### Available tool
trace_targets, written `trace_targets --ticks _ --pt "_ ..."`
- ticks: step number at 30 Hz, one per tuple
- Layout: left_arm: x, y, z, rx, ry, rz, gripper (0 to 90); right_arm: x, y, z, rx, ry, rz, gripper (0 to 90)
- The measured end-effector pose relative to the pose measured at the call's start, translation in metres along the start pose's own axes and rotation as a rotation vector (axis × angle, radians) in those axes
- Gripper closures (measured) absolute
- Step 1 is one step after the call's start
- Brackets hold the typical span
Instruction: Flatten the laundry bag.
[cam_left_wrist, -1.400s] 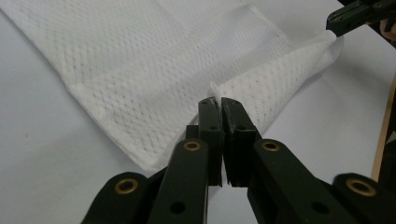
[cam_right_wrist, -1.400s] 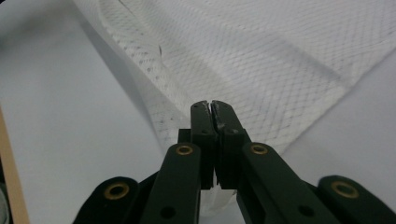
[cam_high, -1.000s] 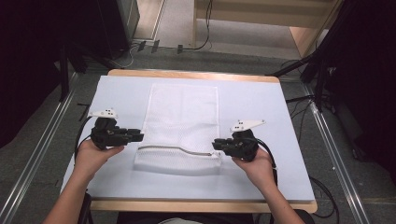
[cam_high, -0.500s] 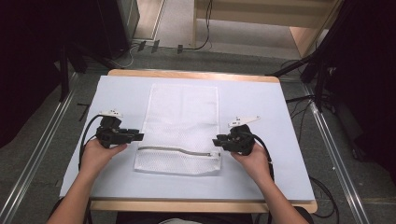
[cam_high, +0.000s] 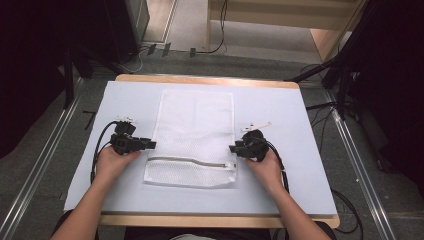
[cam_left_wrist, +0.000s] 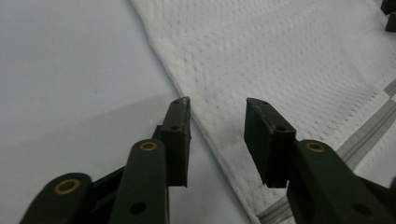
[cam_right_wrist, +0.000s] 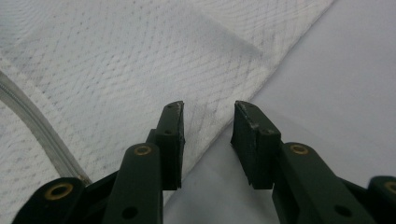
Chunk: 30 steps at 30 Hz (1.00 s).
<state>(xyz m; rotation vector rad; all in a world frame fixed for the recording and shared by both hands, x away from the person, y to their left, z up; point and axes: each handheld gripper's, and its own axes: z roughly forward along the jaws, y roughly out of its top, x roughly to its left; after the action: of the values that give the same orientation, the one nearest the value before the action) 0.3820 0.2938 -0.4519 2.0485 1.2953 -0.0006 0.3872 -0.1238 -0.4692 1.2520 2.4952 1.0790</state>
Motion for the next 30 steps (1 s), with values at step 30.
trace_targets --ticks 30 --pt "0.000 0.016 0.005 0.006 0.023 0.025 68.6 -0.017 0.027 0.013 0.010 0.048 0.017 76.2"
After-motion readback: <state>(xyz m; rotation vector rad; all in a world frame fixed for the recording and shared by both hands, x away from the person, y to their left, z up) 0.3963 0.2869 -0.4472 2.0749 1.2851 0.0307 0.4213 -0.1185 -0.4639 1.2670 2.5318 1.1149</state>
